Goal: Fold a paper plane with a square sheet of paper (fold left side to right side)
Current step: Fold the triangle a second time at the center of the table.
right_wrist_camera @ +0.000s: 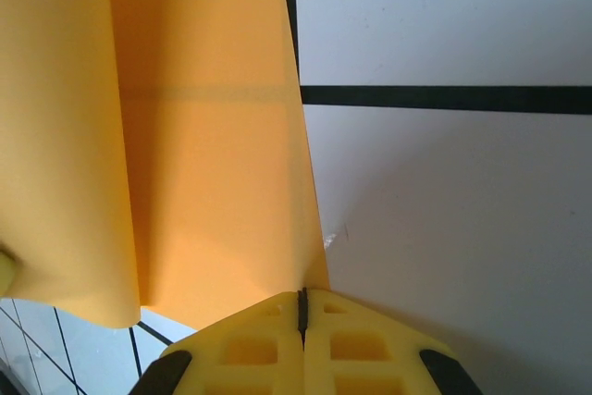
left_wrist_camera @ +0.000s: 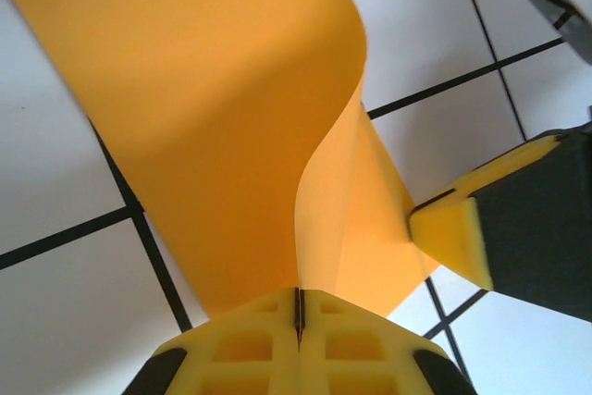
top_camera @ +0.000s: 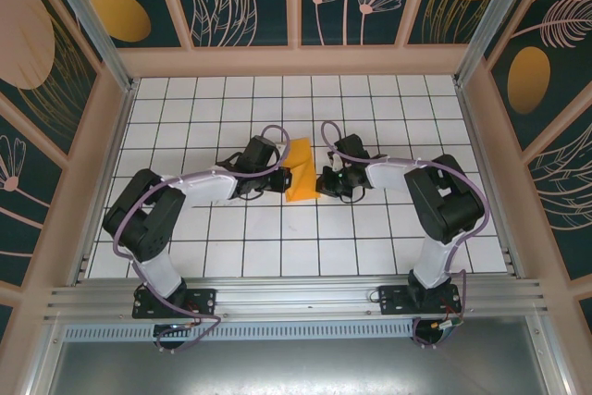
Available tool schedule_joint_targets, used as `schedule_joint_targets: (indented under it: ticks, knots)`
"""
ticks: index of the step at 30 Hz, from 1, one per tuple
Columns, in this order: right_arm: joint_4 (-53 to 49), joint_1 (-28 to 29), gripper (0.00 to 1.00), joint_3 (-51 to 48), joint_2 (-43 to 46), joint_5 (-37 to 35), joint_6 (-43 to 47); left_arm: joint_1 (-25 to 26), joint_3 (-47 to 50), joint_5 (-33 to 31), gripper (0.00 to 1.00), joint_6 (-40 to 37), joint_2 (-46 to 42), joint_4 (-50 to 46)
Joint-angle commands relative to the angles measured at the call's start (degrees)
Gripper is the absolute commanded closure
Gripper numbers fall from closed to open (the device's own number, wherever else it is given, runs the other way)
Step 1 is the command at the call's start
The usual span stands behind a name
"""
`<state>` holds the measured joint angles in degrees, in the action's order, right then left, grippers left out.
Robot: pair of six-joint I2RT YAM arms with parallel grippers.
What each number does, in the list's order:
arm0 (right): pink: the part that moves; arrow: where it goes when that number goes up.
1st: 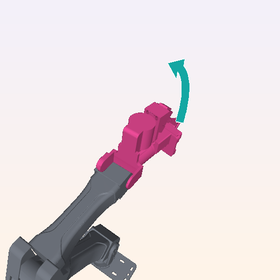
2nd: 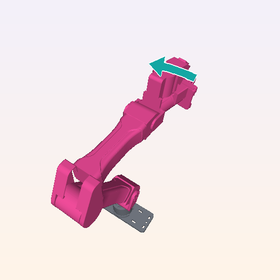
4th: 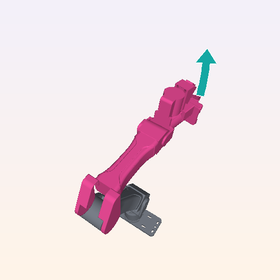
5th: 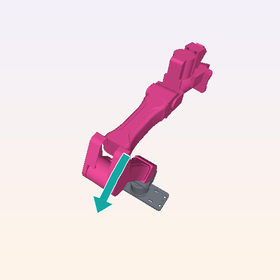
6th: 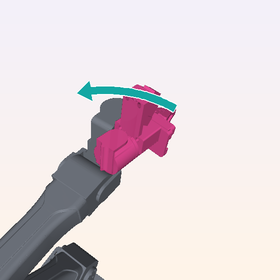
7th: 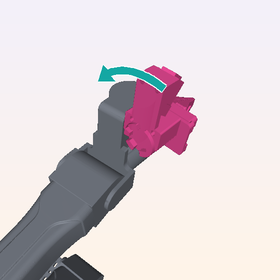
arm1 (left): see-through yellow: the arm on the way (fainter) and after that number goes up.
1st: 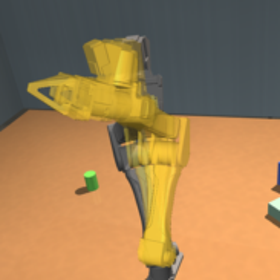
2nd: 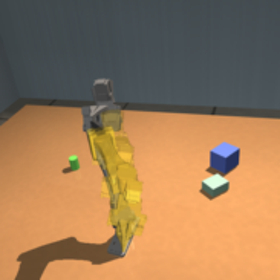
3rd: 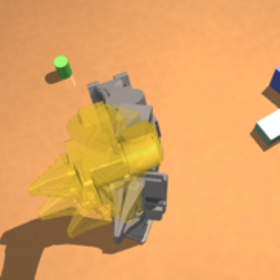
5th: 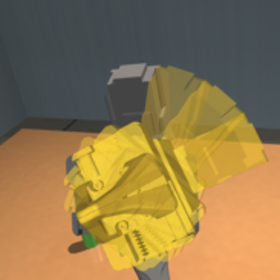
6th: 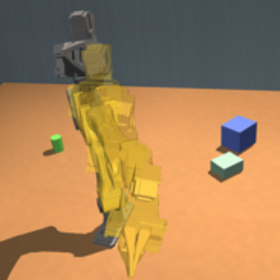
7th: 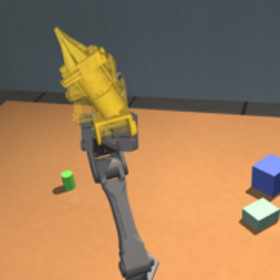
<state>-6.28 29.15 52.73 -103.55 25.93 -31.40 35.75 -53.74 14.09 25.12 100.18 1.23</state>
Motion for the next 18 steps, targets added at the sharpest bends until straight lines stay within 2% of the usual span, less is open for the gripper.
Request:
schedule_joint_targets:
  ticks: [1, 18]
  knots:
    - [-4.9, 0.5, 0.99, 0.2, -2.5, -2.6, 1.7, -0.7, -1.6, -1.3, 1.00, -2.5, 1.8, -1.8]
    - [-5.6, 0.5, 0.99, 0.7, -2.6, -2.5, 2.2, -1.7, -4.9, -2.6, 1.00, -4.1, 6.5, -0.4]
